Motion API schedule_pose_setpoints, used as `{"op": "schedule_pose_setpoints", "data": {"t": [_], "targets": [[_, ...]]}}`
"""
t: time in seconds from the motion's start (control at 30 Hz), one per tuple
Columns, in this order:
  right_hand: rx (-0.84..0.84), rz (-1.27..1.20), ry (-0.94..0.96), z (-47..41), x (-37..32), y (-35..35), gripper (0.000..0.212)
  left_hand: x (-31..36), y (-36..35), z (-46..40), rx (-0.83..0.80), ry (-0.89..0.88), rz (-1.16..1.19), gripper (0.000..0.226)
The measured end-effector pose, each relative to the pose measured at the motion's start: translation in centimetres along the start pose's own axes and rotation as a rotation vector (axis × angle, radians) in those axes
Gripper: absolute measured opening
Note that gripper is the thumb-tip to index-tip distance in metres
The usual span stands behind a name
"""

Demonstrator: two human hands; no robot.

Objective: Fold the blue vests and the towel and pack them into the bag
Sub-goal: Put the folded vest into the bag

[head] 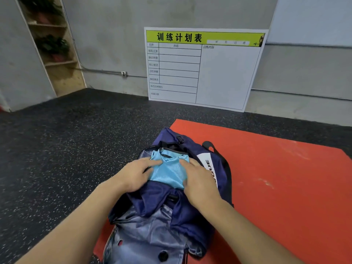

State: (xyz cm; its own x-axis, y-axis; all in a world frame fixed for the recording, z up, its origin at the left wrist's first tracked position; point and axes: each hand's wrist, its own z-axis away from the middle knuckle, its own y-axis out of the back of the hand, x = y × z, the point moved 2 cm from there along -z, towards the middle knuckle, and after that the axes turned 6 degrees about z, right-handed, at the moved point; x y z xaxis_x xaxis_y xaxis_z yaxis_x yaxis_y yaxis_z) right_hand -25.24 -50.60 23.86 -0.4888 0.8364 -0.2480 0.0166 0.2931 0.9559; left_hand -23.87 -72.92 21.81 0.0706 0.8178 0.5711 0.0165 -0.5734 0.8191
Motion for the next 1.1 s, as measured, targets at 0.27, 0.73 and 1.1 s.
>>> {"op": "schedule_pose_setpoints", "data": {"t": [0.27, 0.73, 1.1], "targets": [[-0.213, 0.157, -0.061, -0.6, 0.9, 0.2, 0.049, 1.0, 0.4, -1.3, -0.001, -0.004, -0.277, 0.026], [-0.562, -0.127, -0.077, -2.0, 3.3, -6.6, 0.094, -2.9, -5.1, -2.0, -0.269, 0.065, -0.087, 0.074], [-0.242, -0.595, 0.182, 2.8, 4.6, 1.7, 0.063, 4.8, 0.2, 3.3, 0.385, -0.239, 0.17, 0.058]]}}
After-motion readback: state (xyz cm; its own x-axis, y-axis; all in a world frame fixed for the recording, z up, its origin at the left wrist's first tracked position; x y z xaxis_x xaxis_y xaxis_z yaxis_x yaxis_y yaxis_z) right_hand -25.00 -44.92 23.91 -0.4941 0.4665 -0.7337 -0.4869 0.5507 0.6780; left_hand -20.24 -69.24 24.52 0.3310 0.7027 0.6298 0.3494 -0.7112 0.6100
